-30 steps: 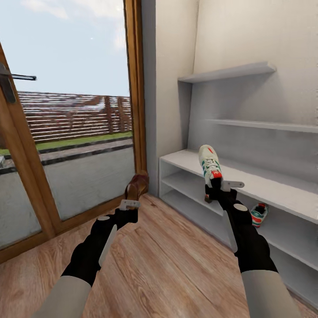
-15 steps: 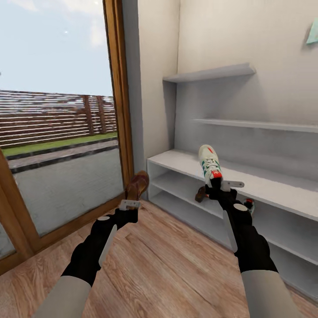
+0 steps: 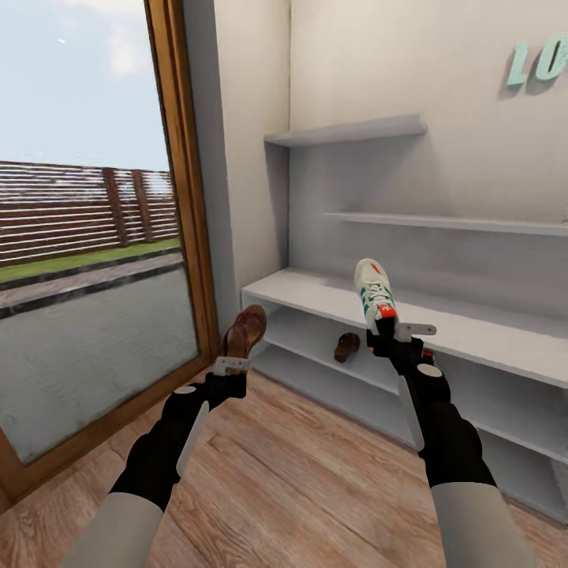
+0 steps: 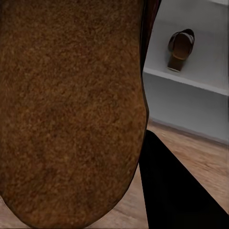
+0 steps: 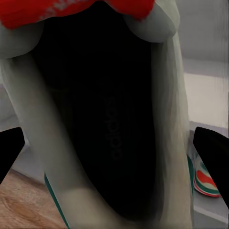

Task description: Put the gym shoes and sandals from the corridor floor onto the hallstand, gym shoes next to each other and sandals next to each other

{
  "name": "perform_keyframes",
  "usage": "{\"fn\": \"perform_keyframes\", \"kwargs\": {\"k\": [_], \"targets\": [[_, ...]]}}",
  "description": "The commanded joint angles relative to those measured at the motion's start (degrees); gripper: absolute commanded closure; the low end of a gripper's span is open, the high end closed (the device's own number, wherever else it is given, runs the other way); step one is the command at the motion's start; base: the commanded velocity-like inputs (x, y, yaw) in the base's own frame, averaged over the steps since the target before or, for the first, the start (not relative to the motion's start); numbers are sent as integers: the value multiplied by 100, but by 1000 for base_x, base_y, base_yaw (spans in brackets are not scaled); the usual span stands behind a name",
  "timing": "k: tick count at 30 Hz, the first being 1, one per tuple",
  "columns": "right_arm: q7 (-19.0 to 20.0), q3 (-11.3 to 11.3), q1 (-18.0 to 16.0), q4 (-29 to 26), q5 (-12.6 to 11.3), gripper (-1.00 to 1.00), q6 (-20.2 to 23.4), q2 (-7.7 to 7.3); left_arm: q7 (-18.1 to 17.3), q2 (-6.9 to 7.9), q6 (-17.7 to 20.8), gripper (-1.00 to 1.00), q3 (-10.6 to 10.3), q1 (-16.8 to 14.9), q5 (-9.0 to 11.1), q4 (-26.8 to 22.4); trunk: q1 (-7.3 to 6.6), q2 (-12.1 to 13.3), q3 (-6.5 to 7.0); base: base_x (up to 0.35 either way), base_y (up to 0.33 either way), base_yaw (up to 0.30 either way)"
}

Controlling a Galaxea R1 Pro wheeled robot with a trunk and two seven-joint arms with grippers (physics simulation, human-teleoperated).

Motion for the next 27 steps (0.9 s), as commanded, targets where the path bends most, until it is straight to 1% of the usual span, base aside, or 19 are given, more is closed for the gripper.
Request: {"fn": "perform_keyframes", "kwargs": {"k": [1,7,27], "targets": [[0,-4,-6,-7,44,100,35,6,-28,1,31,100,6,-2,-13,-10,0,-3,-6,118,300,-265],[2,-4,-7,-7,44,100,35,6,-28,1,31,100,4,0,-13,-10,0,-3,-6,62,306,-265],[3,-7,-6,-7,44,100,35,6,-28,1,31,100,4,0,-13,-10,0,-3,-6,1,309,-264]]}}
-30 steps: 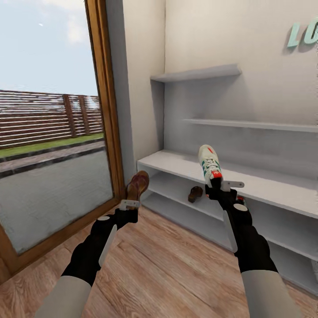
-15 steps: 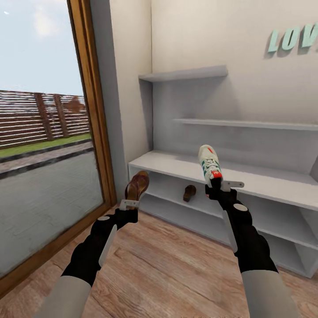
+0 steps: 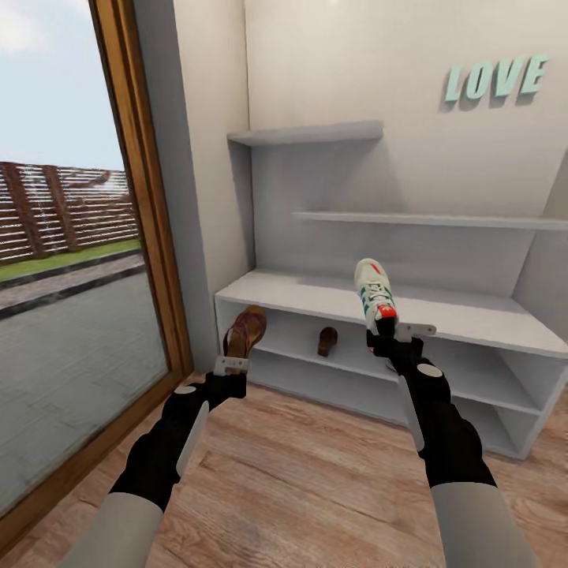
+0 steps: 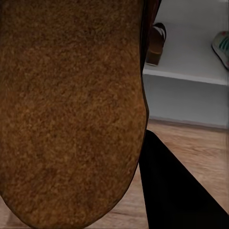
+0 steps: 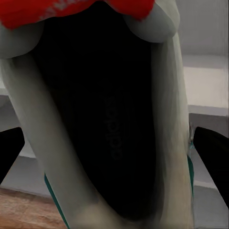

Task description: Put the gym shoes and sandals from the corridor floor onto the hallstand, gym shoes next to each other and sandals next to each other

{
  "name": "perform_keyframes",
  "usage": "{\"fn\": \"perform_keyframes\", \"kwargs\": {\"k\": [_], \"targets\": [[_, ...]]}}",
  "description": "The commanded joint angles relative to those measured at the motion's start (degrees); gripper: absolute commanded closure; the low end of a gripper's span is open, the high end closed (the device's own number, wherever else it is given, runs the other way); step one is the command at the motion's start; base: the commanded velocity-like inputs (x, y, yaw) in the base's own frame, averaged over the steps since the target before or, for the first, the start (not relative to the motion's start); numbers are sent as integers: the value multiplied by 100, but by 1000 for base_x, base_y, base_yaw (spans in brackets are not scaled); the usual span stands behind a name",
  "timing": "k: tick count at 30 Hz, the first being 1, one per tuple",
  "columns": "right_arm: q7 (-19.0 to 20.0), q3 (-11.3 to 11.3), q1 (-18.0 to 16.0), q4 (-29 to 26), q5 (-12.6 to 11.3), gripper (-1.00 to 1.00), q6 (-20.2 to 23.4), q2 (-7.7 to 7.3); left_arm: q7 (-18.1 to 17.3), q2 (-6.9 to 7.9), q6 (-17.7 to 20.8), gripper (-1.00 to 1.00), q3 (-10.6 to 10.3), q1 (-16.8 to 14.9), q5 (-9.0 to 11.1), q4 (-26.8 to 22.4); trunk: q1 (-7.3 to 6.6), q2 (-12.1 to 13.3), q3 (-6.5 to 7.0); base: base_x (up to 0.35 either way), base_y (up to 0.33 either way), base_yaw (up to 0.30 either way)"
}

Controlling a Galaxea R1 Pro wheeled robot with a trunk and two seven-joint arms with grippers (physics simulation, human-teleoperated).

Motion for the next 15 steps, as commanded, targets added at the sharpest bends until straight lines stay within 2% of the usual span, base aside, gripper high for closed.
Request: {"fn": "perform_keyframes", "kwargs": {"k": [1,15], "targets": [[-2,-5,-5,-7,44,100,35,6,-28,1,31,100,4,-1,-16,-9,-1,-3,-6,0,310,-264],[0,-4,-5,-7,44,100,35,6,-28,1,31,100,4,-1,-16,-9,-1,-3,-6,86,311,-264]]}}
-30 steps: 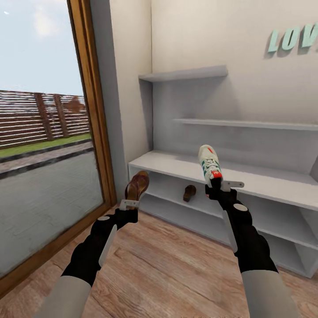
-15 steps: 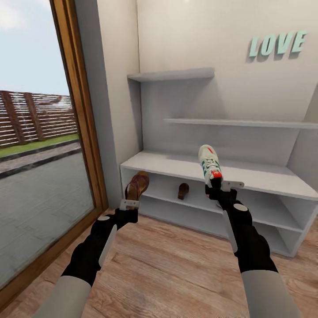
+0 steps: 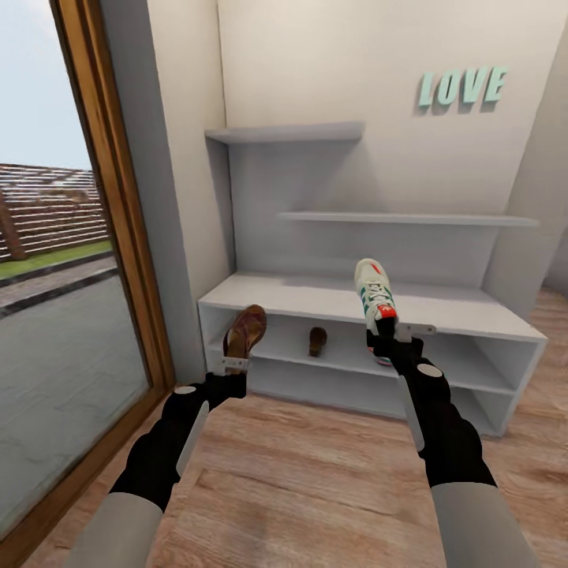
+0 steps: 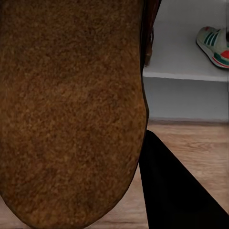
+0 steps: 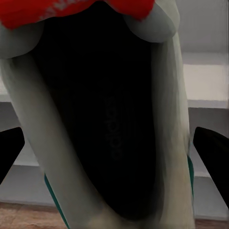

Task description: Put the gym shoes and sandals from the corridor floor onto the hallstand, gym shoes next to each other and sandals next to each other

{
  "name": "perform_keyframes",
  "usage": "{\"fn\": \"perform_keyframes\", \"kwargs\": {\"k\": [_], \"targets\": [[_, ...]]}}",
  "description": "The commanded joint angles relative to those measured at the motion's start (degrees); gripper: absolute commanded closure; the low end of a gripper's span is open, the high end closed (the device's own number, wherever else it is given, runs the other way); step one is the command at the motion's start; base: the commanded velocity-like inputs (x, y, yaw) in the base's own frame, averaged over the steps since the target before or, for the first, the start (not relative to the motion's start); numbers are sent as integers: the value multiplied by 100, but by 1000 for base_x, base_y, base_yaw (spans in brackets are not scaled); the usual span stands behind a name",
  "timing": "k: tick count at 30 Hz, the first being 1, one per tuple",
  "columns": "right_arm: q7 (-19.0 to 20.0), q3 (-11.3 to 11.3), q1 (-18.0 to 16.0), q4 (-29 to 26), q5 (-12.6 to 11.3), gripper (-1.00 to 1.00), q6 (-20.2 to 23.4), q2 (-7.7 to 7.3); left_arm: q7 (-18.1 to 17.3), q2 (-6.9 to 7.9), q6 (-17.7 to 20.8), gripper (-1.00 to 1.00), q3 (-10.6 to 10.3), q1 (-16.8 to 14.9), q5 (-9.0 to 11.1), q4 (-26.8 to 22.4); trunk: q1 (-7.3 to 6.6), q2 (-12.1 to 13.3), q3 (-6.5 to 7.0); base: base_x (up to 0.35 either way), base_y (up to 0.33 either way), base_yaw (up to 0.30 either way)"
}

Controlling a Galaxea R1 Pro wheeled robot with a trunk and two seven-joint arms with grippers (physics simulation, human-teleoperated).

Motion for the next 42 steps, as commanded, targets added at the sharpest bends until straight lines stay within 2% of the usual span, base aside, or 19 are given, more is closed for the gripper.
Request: {"fn": "perform_keyframes", "kwargs": {"k": [1,13,22,42], "targets": [[0,-4,-5,-7,44,100,35,6,-28,1,31,100,5,-1,-15,-9,0,-3,-6,134,313,-264],[-2,-7,-5,-7,44,100,35,6,-28,1,31,100,7,-5,-15,-9,0,-3,-6,128,309,-264],[0,-7,-6,-7,44,100,35,6,-28,1,31,100,6,-3,-15,-9,0,-3,-6,9,51,-231],[-1,-6,-5,-7,44,100,35,6,-28,1,31,100,5,-5,-15,-9,0,-3,-6,0,100,-13]]}}
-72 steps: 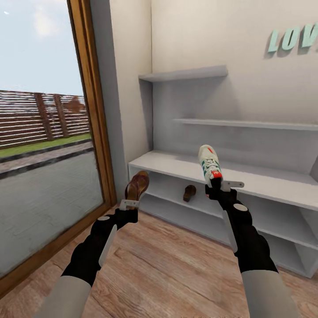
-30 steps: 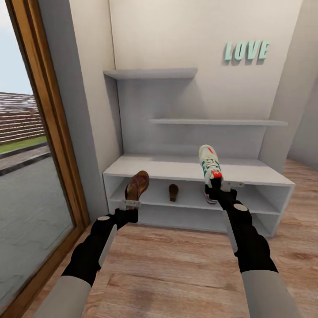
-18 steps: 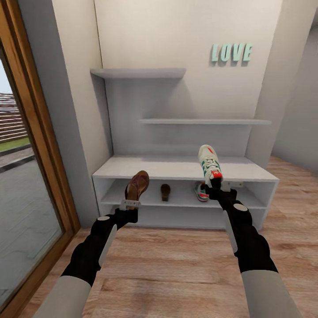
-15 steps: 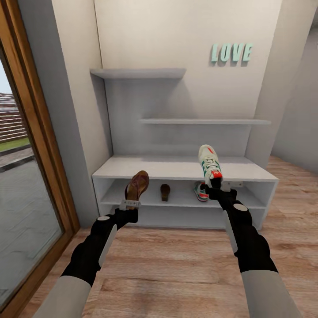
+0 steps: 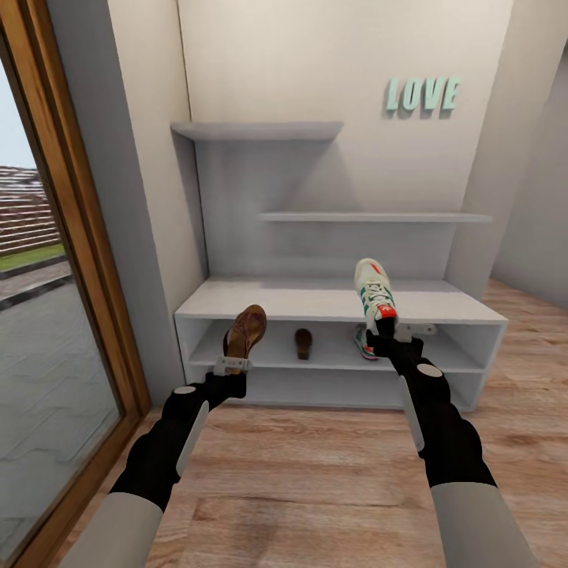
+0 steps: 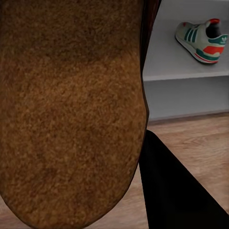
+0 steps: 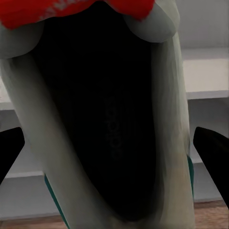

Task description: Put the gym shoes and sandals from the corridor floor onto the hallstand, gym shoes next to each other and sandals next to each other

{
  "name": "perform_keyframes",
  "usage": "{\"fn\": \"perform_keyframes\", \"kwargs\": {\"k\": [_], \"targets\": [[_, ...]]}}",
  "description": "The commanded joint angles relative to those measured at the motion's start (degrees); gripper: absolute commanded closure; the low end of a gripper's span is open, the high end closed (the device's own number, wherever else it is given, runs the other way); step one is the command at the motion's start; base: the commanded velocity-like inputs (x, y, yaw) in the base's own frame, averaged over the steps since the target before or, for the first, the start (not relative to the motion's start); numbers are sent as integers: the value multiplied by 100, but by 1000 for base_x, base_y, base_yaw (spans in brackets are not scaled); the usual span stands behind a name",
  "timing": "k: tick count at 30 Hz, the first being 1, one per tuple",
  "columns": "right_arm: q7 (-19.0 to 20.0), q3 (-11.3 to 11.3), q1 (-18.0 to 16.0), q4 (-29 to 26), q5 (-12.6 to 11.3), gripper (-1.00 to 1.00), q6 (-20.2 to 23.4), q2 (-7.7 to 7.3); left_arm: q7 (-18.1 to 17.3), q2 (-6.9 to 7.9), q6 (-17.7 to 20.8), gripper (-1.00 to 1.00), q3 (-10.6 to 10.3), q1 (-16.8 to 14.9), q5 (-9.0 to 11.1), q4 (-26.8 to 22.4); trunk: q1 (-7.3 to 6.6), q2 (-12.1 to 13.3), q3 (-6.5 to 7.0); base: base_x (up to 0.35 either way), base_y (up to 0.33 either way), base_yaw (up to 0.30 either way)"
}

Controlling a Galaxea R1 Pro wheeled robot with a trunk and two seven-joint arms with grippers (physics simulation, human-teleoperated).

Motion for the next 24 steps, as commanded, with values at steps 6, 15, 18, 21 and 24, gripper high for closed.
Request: {"fn": "perform_keyframes", "kwargs": {"k": [6,15,18,21,24], "targets": [[3,-5,-6,-14,35,100,34,4,-27,-1,32,100,10,-2,-16,-7,-1,-3,-6,85,185,0],[8,-715,-6,-50,10,100,524,-18,-27,6,44,100,13,-5,-33,-12,-1,-3,-6,4,9,0],[14,-2443,-8,-51,19,100,1391,-99,-24,18,58,100,20,-6,-38,-8,-1,-3,-6,0,0,0],[17,-3938,-9,-52,23,100,1799,-485,-21,23,83,100,27,-6,-41,-8,-1,-3,-6,0,0,0],[24,-4927,-9,-48,38,100,1950,-1293,-13,25,106,100,29,-6,-47,-6,-1,-3,-6,0,0,0]]}}
